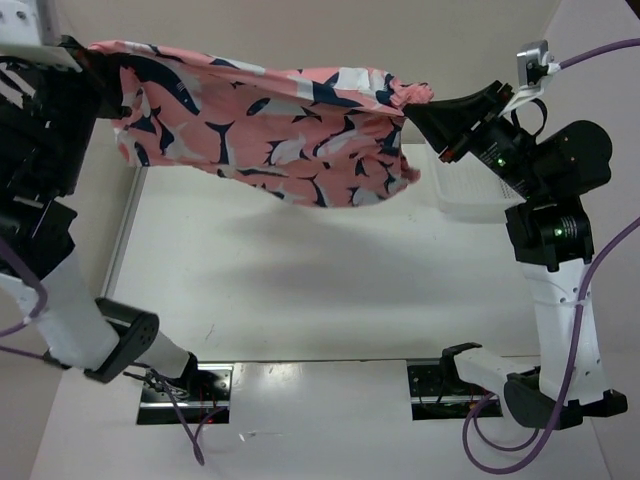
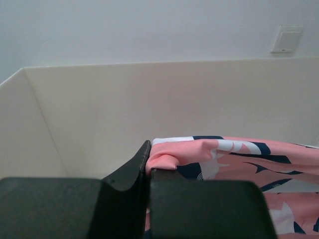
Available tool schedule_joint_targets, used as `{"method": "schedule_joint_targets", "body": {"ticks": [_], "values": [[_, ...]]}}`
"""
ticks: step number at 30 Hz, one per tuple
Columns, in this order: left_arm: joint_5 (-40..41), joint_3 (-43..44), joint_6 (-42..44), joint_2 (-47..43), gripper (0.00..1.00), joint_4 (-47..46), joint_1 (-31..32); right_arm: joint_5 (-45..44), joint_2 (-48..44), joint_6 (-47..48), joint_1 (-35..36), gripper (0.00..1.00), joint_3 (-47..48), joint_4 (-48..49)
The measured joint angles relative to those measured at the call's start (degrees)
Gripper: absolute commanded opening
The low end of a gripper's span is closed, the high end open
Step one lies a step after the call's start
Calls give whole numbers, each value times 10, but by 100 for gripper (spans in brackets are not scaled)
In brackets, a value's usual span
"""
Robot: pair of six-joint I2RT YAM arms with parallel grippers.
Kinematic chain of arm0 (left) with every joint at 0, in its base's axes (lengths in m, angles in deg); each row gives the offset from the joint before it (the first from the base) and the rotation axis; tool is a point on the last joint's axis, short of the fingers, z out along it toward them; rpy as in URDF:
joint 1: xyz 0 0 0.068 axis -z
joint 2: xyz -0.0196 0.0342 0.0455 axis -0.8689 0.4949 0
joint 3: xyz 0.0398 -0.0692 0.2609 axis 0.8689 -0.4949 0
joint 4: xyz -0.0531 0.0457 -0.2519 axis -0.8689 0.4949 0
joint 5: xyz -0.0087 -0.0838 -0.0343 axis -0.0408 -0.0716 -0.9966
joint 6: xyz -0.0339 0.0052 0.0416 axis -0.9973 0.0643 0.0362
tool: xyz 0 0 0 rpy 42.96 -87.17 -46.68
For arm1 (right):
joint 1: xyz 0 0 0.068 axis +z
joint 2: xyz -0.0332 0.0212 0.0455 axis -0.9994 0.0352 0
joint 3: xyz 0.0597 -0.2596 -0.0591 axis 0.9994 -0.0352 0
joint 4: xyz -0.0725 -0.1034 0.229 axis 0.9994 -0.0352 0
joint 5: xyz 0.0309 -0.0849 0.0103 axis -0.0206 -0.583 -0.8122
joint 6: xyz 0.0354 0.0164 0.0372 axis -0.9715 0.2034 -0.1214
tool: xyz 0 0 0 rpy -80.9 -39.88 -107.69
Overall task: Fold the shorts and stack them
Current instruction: Flatten the shorts out
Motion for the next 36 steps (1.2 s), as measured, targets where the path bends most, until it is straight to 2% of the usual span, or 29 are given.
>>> {"method": "schedule_joint_targets", "body": {"ticks": [2, 3, 6, 14, 18, 24, 27, 32, 36], "values": [[8, -98, -2, -54, 0, -38, 0, 18, -2, -27, 0, 0, 4, 5], [12, -120, -2, -68, 0, -44, 0, 24, -2, -38, 0, 0, 4, 3], [22, -130, -2, -68, 0, -63, 0, 33, -8, -66, 0, 0, -8, 5], [-3, -130, -2, -4, 1, -70, 0, 11, -96, -99, 0, 0, -168, 7], [-8, -130, -1, 64, 1, -74, 0, -34, -93, -92, -1, 0, -235, 9], [-18, -123, 1, 204, 1, -80, -7, -108, -14, -70, -20, 0, -309, 22], [-31, -82, 1, 295, 1, -76, -7, -150, 40, -57, -35, 0, -331, 38], [-48, 48, 1, 457, 0, -53, -7, -210, 102, -25, -40, 0, -351, 60], [-57, 60, 1, 491, 0, -13, -8, -236, 132, -2, -40, 0, -361, 69]]}}
